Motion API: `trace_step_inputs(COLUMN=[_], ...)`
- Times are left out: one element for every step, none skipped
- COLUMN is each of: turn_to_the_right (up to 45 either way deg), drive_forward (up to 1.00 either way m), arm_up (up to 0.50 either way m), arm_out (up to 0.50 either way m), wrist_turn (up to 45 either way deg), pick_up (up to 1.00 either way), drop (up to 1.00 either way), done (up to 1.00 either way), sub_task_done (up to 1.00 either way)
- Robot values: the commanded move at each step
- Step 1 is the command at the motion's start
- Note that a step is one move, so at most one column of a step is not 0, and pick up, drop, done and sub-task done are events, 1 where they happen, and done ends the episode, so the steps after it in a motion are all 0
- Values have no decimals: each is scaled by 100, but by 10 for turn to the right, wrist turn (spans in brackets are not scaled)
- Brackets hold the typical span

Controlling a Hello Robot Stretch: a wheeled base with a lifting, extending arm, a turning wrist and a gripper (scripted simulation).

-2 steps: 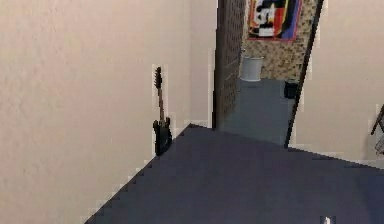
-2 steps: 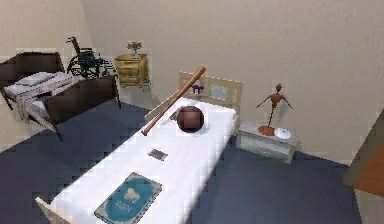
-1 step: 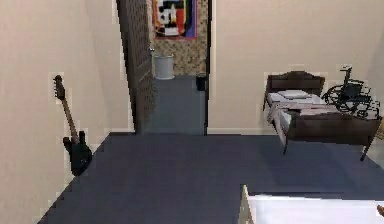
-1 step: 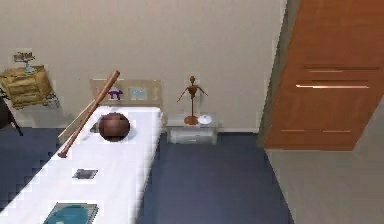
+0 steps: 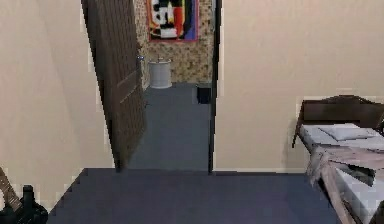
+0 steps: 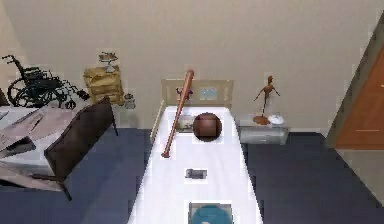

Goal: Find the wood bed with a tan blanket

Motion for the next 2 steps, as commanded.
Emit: trace_step_inputs(turn_to_the_right=[450,0], drive_forward=[0,0], arm_up=[0,0], arm_out=[0,0], wrist_turn=[0,0], pick_up=[0,0], drop=[0,0], done=[0,100], sub_task_done=[0,0])
